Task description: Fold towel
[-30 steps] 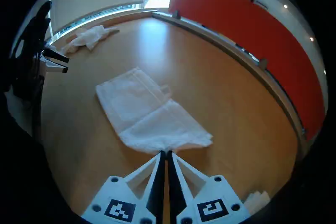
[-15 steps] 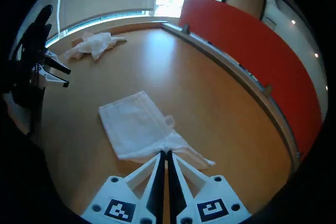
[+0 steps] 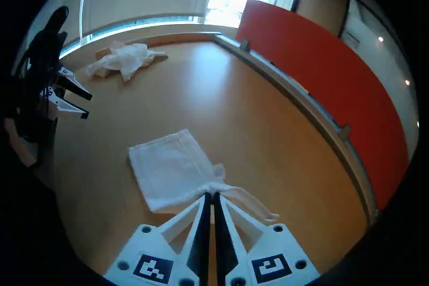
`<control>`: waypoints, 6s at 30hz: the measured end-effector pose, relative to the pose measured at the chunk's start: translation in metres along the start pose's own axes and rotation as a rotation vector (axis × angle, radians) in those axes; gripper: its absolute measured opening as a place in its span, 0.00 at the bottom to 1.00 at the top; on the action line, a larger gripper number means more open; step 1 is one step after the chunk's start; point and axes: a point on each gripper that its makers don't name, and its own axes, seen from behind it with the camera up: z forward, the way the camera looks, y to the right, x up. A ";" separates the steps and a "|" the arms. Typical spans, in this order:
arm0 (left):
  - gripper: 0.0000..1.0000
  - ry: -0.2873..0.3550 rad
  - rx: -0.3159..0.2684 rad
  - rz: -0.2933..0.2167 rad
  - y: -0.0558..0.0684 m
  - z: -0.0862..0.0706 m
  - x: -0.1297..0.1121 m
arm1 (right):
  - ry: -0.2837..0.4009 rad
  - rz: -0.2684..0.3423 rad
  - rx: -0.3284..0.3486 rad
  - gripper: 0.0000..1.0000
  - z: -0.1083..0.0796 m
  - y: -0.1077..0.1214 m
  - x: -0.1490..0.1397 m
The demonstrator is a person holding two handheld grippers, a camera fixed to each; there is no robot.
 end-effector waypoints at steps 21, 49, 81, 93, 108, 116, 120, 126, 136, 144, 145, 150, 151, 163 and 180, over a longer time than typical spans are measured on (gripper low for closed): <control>0.93 0.032 -0.005 -0.059 -0.005 -0.015 -0.001 | -0.016 -0.151 0.141 0.04 0.045 -0.060 0.047; 0.93 0.046 0.010 -0.136 -0.018 -0.026 -0.015 | -0.121 -0.116 0.286 0.18 0.100 -0.129 0.016; 0.93 0.047 -0.008 -0.111 -0.006 -0.024 -0.010 | -0.131 -0.001 0.198 0.75 0.064 -0.107 -0.027; 0.93 0.043 -0.015 -0.097 -0.002 -0.023 -0.009 | -0.163 0.043 0.168 0.75 0.047 -0.099 -0.058; 0.93 0.037 -0.022 -0.090 0.004 -0.021 -0.011 | -0.187 0.111 0.143 0.59 0.057 -0.102 -0.082; 0.93 0.036 -0.021 -0.093 0.004 -0.021 -0.012 | -0.190 0.130 0.138 0.44 0.061 -0.104 -0.085; 0.93 0.035 -0.020 -0.094 0.004 -0.021 -0.012 | -0.193 0.126 0.134 0.37 0.062 -0.104 -0.087; 0.93 0.034 -0.021 -0.094 0.004 -0.020 -0.012 | -0.193 0.132 0.131 0.24 0.063 -0.103 -0.087; 0.93 0.034 -0.024 -0.092 0.006 -0.020 -0.012 | -0.188 0.119 0.125 0.04 0.059 -0.100 -0.084; 0.93 0.035 -0.027 -0.089 0.008 -0.020 -0.011 | -0.169 0.107 0.118 0.02 0.055 -0.097 -0.078; 0.93 0.036 -0.027 -0.088 0.008 -0.020 -0.011 | -0.164 0.104 0.116 0.02 0.054 -0.096 -0.077; 0.93 0.041 -0.030 -0.086 0.008 -0.021 -0.008 | -0.136 0.089 0.102 0.02 0.047 -0.089 -0.065; 0.93 0.042 -0.031 -0.086 0.008 -0.021 -0.007 | -0.129 0.085 0.097 0.02 0.046 -0.087 -0.062; 0.93 0.067 -0.050 -0.070 0.014 -0.022 0.007 | -0.004 0.037 0.023 0.02 0.020 -0.052 0.004; 0.93 0.095 -0.089 -0.036 0.028 -0.023 0.026 | 0.137 -0.024 -0.074 0.02 -0.039 -0.012 0.081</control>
